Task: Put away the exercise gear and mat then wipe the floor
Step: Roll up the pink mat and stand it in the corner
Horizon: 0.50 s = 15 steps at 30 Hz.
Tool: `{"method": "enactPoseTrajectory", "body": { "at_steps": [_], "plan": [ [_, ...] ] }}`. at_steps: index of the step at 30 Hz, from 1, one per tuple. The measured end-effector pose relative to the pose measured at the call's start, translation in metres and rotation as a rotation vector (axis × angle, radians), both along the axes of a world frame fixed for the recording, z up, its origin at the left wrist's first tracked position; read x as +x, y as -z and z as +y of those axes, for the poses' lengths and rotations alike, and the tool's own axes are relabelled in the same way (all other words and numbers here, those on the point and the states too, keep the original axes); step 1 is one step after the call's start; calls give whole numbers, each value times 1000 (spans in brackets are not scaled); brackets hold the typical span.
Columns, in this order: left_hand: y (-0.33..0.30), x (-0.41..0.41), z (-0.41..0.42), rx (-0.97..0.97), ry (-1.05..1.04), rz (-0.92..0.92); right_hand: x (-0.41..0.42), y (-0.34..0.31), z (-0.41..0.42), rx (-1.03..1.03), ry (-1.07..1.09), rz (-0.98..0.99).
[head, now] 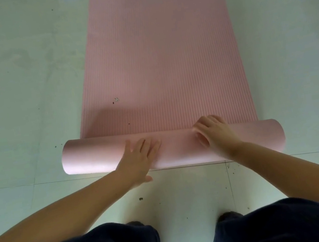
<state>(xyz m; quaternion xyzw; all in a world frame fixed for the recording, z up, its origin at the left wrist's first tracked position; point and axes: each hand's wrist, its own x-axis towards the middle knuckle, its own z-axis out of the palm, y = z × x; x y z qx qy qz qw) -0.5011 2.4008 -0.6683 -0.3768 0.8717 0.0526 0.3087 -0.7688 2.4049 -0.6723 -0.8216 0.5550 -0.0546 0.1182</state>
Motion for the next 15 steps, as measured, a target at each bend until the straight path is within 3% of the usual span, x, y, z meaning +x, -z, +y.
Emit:
{"method": "enactPoseTrajectory", "body": {
  "at_steps": [2,6,10,15],
  "plan": [
    [-1,-3,-8,-24,16,4,6,2,12,-4,-99,74],
    [-1,-10,-24,-74,50,-44,20,12,34,262,-78,399],
    [0,-10,-22,-4,-32,54,13,6,28,263,-77,421],
    [-5,-2,-30,31,-99,228,11,-6,16,296,-96,268]
  ]
}}
